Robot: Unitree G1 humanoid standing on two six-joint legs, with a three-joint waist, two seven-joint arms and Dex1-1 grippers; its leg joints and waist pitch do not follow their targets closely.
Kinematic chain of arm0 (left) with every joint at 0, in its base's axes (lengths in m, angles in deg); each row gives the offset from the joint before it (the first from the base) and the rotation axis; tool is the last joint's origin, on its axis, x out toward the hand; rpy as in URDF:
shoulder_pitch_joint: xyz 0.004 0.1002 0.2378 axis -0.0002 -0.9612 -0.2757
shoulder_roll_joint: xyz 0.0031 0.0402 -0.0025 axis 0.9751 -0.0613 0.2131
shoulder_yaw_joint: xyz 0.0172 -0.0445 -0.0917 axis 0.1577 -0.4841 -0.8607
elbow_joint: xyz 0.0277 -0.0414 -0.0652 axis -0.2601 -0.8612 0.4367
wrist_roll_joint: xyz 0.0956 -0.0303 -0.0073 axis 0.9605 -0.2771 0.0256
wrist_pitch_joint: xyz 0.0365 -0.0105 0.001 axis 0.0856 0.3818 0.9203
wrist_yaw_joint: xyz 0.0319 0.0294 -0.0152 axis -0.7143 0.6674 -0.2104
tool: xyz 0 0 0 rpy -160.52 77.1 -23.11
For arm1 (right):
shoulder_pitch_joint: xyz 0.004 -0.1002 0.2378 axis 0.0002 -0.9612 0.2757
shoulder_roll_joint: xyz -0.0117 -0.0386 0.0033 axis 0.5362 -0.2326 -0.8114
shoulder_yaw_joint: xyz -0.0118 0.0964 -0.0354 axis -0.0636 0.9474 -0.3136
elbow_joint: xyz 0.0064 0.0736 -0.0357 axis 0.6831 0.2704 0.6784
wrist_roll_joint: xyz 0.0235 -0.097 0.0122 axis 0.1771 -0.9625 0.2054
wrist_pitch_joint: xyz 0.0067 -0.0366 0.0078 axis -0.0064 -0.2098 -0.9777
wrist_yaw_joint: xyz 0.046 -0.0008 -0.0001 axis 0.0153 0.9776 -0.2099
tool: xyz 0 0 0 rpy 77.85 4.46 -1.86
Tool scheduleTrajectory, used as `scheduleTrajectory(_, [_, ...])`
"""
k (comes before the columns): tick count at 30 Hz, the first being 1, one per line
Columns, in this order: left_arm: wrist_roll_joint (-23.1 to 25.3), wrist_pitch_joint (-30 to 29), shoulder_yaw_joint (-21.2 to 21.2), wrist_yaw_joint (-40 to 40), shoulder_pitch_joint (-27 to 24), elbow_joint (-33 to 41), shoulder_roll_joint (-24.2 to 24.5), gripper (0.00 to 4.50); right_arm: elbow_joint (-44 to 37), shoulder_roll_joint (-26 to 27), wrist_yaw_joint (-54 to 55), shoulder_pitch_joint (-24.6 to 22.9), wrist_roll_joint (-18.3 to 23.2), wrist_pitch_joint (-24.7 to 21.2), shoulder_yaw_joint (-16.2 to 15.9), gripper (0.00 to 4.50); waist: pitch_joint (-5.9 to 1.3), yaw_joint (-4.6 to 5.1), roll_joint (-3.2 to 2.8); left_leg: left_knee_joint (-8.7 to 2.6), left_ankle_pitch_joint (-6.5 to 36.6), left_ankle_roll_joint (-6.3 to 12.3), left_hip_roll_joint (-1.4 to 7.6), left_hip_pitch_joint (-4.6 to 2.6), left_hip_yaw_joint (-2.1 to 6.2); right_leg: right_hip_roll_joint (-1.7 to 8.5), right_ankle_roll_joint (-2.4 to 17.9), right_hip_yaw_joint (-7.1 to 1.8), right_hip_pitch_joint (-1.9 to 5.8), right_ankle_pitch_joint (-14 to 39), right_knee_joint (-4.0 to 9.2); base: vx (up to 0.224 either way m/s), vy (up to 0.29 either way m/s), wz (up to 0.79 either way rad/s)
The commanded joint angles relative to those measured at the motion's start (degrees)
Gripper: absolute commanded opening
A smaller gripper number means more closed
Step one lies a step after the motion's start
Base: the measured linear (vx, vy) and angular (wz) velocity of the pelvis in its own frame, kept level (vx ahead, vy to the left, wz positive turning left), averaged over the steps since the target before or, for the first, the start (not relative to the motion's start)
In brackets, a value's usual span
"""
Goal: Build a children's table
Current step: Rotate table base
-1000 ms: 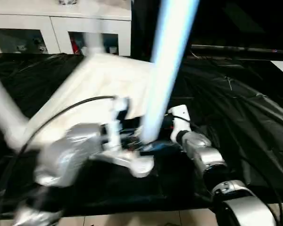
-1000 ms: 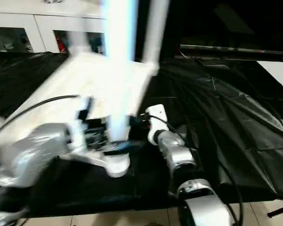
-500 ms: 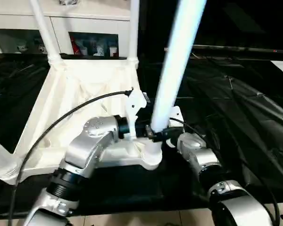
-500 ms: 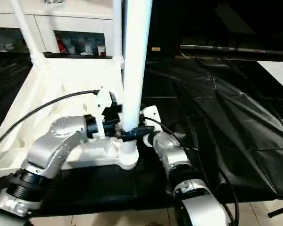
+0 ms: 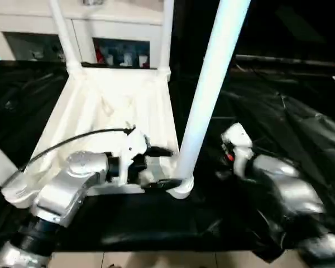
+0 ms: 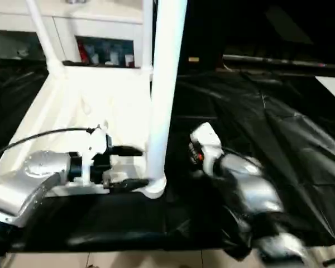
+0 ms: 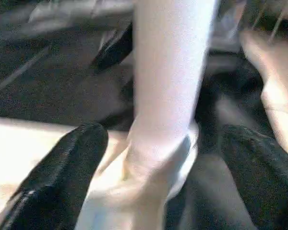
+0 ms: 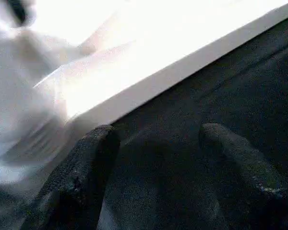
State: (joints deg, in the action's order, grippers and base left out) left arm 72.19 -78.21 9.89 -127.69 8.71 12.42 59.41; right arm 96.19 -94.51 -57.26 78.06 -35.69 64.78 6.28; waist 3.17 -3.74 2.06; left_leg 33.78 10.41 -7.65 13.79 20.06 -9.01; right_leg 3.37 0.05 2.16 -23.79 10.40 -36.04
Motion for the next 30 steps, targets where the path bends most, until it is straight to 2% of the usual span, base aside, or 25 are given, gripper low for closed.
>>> scheduleTrajectory(1, [2.13,1.31,1.28,-1.07,1.11,-1.19,0.6,4.0,-3.71,-1.3,-2.65,-0.22,1.22,-1.93,-0.8,3.09,-3.43,-0.31,-0.67,-3.97,15.17,1.02,-1.35,-0.04,-1.15,1.97,7.63,-1.7,3.14,17.33,5.12,0.0,0.0,0.0])
scheduleTrajectory(3, [4.33,2.99,2.57,-1.87,2.37,-3.59,1.7,3.74,-9.14,-4.19,-5.23,-2.02,1.62,-4.66,-1.54,3.09,-3.47,-0.21,-0.9,-3.94,14.83,0.72,-1.32,0.07,-1.09,2.13,8.43,-1.72,3.12,16.64,5.0,0.0,0.0,0.0])
scheduleTrajectory(5, [5.61,3.49,3.32,-2.37,3.42,-5.63,2.12,3.65,-12.47,-5.97,-6.46,-2.97,2.26,-6.53,-2.04,3.09,-3.49,-0.17,-0.78,-3.95,14.99,0.64,-1.31,0.07,-1.08,2.1,8.72,-1.68,3.16,16.4,4.98,0.0,0.0,0.0])
scheduleTrajectory(6, [6.09,3.81,3.64,-2.83,3.82,-6.48,2.32,3.65,-13.98,-6.58,-6.74,-3.39,2.67,-7.46,-2.05,3.09,-3.45,-0.17,-0.98,-3.91,14.78,0.58,-1.37,0.07,-1.1,2.1,8.89,-1.71,3.11,16.18,4.98,0.0,0.0,0.0])
scheduleTrajectory(7, [6.09,3.81,3.64,-2.83,3.82,-6.48,2.32,3.59,-13.98,-6.58,-6.74,-3.39,2.67,-7.46,-2.05,3.09,-3.45,-0.11,-0.88,-3.95,14.79,0.65,-1.35,0.06,-1.09,2.07,8.89,-1.7,3.1,16.2,5.03,0.0,0.0,0.0])
scheduleTrajectory(9, [6.32,3.96,3.96,-3.78,4.41,-7.63,2.43,3.31,-16.25,-7.43,-7.07,-4.01,3.24,-8.9,-1.91,3.09,-3.46,-0.16,-1.06,-3.89,14.46,0.42,-1.32,0.03,-1.1,2.17,9.51,-1.73,3.07,15.47,4.96,0.0,0.0,0.0])
scheduleTrajectory(11, [7.1,4.59,4.41,-4.66,5.12,-8.78,2.65,3.22,-18.41,-8.32,-7.21,-4.57,3.41,-10.23,-1.98,3.09,-3.51,-0.19,-1.19,-3.87,14.71,0.3,-1.27,0.03,-1.08,2.19,9.86,-1.73,3.09,14.95,4.9,0.0,0.0,0.0])
scheduleTrajectory(12, [7.26,4.64,4.51,-4.78,5.21,-8.91,2.72,2.99,-18.67,-8.4,-7.19,-4.62,3.45,-10.42,-1.98,3.09,-3.54,-0.26,-1.08,-3.87,14.73,0.31,-1.29,0.02,-1.07,2.14,9.83,-1.7,3.15,14.87,4.89,0.0,0.0,0.0])
scheduleTrajectory(13, [8.04,4.89,4.98,-5.18,5.56,-9.48,3.08,2.99,-19.7,-8.59,-7.1,-4.83,3.73,-11.31,-1.9,3.09,-3.51,-0.27,-1.33,-3.85,14.78,0.3,-1.33,0.02,-1.06,2.17,9.85,-1.73,3.08,14.94,4.9,0.0,0.0,0.0])
scheduleTrajectory(17, [9.08,4.7,5.66,-6.02,5.17,-9.49,4.32,2.54,-21.67,-8.91,-7.12,-5.75,4.22,-12.89,-2.03,3.09,-3.48,-0.31,-1.26,-3.93,14.96,0.05,-1.22,0.02,-0.99,2.29,9.7,-1.72,3.09,15.81,4.91,0.0,0.0,0.0])
scheduleTrajectory(20, [8.51,3.8,5.24,-6.29,4.57,-8.69,4.3,2.44,-22.05,-8.82,-6.67,-6.02,4.4,-13.3,-2.14,3.09,-3.46,-0.33,-1.25,-3.92,14.85,-0.11,-1.23,0.06,-0.99,2.32,9.85,-1.71,3.1,15.76,4.88,0.0,0.0,0.0])
scheduleTrajectory(21, [8.53,3.69,5.16,-6.33,4.37,-8.5,4.26,2.24,-22.15,-8.77,-6.47,-6.11,4.46,-13.45,-2.22,3.09,-3.51,-0.32,-1.22,-3.87,14.87,-0.18,-1.24,0.04,-1.0,2.33,9.92,-1.7,3.11,15.72,4.86,0.0,0.0,0.0])
scheduleTrajectory(30, [9.55,3.59,5.75,-6.87,4.21,-9.1,4.2,1.68,-22.46,-8.63,-5.98,-5.81,4.06,-14.36,-2.58,3.09,-3.49,-0.46,-1.28,-3.86,14.6,-0.22,-1.22,0.0,-1.01,2.33,10.01,-1.72,3.09,15.26,4.84,0.0,0.0,0.0])
